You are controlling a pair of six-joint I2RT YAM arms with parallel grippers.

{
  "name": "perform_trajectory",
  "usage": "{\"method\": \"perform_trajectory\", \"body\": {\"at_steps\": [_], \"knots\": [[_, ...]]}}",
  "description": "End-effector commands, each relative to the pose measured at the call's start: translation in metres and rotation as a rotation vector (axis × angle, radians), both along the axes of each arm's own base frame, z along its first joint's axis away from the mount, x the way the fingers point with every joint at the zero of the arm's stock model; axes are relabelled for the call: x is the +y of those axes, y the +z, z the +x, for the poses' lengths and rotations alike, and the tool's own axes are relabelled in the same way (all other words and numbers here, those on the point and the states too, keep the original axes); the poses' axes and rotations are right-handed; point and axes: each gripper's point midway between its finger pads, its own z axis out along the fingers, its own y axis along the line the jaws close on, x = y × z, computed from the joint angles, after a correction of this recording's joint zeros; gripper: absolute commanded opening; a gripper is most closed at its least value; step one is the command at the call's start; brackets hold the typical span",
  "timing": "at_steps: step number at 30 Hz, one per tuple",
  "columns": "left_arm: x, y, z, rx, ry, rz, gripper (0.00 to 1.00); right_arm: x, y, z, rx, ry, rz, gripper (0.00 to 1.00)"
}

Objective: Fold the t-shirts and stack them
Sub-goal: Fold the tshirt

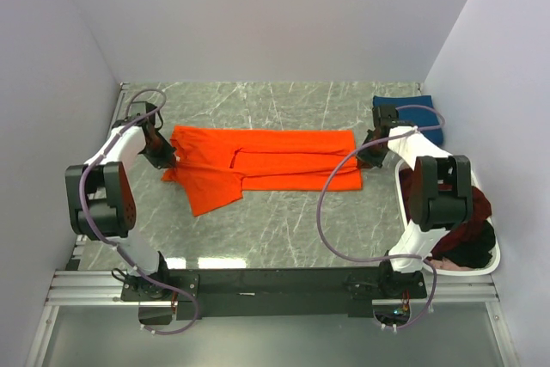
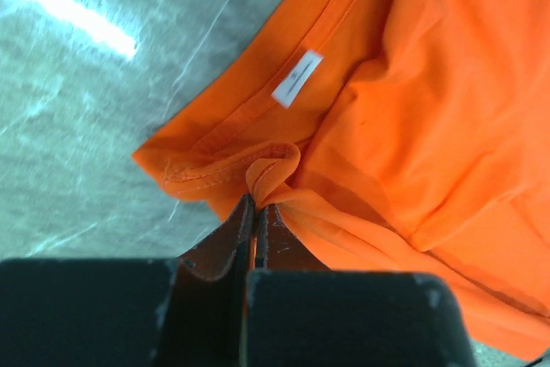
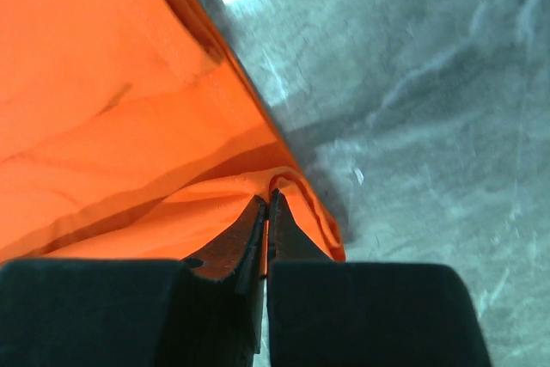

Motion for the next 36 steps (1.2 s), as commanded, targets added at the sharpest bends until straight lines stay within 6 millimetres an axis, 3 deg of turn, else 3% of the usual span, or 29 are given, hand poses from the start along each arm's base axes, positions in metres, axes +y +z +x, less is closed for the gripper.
{"method": "perform_trajectory", "body": {"at_steps": [1,15,19,22,25,29,31,35,36], "knots": [[0.007,0.009,0.022,-0.068,0.006,0.020,0.01,-0.004,0.006,0.024,-0.059,-0.002,-0.003,0.00],[0.007,-0.002,0.045,-0.095,-0.010,0.016,0.03,-0.007,-0.018,0.030,-0.042,-0.014,-0.015,0.04],[0.005,0.005,0.048,-0.128,-0.011,0.004,0.22,-0.006,-0.007,0.035,-0.080,-0.006,-0.013,0.22],[0.010,0.022,0.044,-0.170,0.005,0.039,0.36,-0.005,0.012,0.036,-0.131,0.003,-0.008,0.36],[0.014,0.039,0.031,-0.204,0.020,0.071,0.44,-0.001,0.033,0.034,-0.188,0.015,-0.007,0.46],[0.013,0.045,-0.008,-0.198,0.033,0.109,0.60,0.014,0.049,0.019,-0.224,0.062,-0.007,0.51],[0.005,0.042,-0.022,-0.188,0.013,0.109,0.66,0.026,0.059,0.010,-0.252,0.102,-0.016,0.51],[-0.020,0.024,-0.067,-0.151,-0.033,0.074,0.66,0.051,0.061,-0.015,-0.266,0.184,-0.012,0.51],[-0.036,0.021,-0.075,-0.142,-0.078,0.056,0.66,0.055,0.066,-0.019,-0.282,0.196,-0.011,0.51]]}}
